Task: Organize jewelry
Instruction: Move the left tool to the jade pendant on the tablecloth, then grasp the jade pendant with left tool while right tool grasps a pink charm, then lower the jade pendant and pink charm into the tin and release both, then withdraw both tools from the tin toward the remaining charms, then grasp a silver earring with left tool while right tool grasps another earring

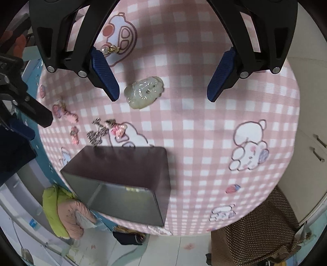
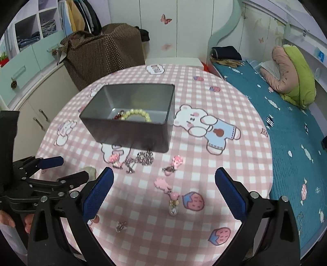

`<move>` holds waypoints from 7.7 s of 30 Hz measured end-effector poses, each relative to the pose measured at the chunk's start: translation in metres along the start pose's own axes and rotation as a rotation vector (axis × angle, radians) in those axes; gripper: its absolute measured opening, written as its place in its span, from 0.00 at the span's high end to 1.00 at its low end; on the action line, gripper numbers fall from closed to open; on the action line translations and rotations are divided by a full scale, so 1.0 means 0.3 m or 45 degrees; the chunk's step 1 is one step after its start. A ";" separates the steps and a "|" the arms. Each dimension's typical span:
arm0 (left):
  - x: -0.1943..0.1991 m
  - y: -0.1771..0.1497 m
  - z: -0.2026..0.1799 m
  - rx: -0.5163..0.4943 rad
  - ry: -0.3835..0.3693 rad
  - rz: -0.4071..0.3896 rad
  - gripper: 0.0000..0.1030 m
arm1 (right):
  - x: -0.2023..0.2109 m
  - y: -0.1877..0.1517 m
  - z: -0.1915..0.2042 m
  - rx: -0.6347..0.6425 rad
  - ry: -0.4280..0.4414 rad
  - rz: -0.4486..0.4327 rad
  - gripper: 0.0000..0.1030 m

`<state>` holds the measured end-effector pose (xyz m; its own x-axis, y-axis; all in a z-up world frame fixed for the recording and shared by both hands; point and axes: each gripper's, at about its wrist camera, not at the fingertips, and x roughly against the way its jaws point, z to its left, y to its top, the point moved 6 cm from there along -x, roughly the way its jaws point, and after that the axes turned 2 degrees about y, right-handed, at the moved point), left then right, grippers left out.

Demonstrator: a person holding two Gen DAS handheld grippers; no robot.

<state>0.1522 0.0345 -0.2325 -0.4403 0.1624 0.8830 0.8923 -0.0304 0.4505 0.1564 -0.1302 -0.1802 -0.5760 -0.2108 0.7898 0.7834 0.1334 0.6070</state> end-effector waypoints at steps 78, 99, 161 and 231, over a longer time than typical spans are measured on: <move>0.117 0.062 -0.019 -0.026 -0.005 -0.210 0.60 | -0.009 -0.021 0.013 0.153 0.106 -0.086 0.89; 0.256 0.244 -0.100 -0.096 -0.030 -0.381 0.60 | 0.074 0.185 0.061 0.169 0.138 -0.280 0.88; 0.092 0.383 -0.113 -0.088 0.005 -0.290 0.39 | -0.037 0.267 -0.076 0.039 0.053 -0.223 0.44; 0.084 -0.227 -0.167 -0.290 -0.040 -0.337 0.81 | 0.099 -0.242 -0.018 -0.060 -0.039 -0.321 0.13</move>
<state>0.0754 -0.0088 -0.2341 -0.6468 0.2240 0.7291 0.7011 -0.2017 0.6839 0.0836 -0.1515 -0.2013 -0.7606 -0.2023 0.6168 0.6238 0.0351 0.7808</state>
